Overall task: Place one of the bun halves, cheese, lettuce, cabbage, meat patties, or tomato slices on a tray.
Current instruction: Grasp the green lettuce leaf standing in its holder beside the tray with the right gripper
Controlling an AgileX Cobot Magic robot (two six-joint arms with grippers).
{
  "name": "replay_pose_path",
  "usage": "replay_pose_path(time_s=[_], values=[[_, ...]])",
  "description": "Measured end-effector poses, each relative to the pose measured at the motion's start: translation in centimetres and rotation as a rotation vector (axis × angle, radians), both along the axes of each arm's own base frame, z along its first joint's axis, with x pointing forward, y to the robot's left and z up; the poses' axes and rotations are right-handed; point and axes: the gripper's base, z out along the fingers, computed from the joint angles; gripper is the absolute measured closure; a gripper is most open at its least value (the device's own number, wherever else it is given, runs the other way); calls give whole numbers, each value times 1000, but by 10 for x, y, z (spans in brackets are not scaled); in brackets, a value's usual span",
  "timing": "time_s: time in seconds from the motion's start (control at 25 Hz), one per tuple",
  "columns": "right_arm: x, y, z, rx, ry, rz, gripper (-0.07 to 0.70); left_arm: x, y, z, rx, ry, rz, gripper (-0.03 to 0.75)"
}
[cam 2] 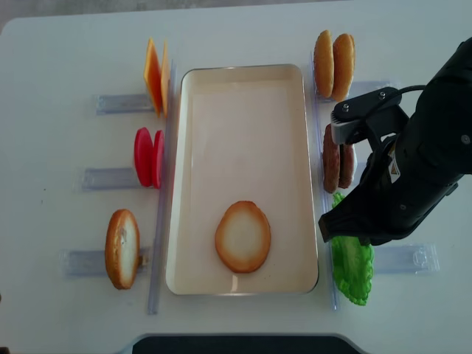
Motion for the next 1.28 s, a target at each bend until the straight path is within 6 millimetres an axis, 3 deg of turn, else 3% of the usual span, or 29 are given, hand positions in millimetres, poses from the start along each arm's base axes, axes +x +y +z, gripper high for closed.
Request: replay_pose_path(time_s=[0.48,1.0,1.28], values=[[13,11,60,104,-128,0,617,0,0,0,0,0,0,575],[7,18,64,194,-57,-30,617,0,0,0,0,0,0,575],[0,41,75,466,0,65,617,0,0,0,0,0,0,575]])
